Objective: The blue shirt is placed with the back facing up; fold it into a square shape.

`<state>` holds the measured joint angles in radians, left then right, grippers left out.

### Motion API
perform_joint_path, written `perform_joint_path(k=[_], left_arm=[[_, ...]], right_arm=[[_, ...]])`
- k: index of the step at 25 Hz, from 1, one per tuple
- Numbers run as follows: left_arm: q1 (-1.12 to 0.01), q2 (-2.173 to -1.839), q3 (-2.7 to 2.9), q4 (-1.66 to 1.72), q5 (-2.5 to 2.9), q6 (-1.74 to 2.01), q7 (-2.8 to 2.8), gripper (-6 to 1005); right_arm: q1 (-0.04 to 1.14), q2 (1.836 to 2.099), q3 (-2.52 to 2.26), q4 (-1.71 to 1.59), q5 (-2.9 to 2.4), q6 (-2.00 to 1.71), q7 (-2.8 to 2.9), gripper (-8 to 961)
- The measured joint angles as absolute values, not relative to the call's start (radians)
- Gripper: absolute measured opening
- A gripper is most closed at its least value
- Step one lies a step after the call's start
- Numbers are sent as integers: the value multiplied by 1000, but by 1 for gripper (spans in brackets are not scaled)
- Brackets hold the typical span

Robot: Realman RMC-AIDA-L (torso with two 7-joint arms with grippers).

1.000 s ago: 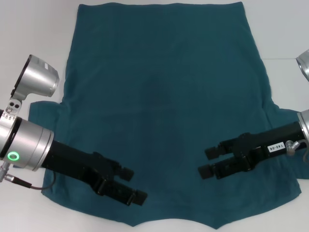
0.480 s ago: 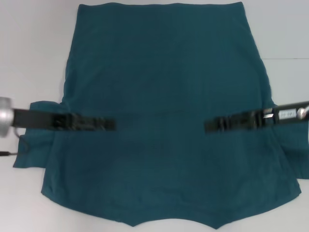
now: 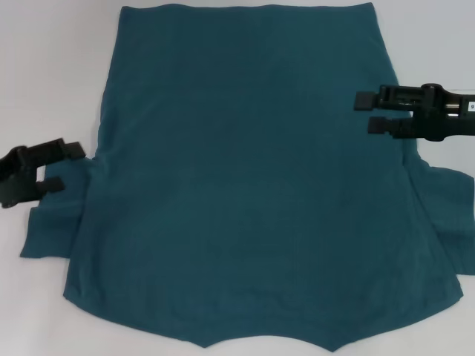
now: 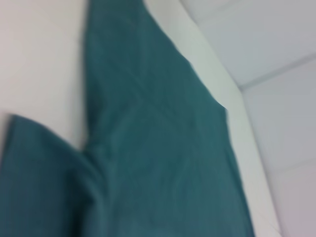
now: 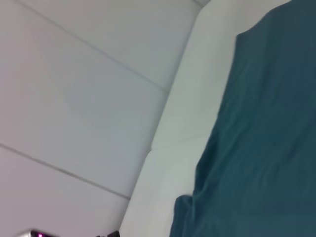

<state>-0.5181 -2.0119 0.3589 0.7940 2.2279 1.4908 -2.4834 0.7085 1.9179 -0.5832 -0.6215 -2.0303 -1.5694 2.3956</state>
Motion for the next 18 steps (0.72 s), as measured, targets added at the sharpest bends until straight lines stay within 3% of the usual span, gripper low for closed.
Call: perform_joint_path(k=[18], left_arm=[[-482, -2027, 358, 722, 2255, 1235, -2455, 913]], right_arm=[[699, 1911, -592, -610, -2035, -1553, 2399, 878]])
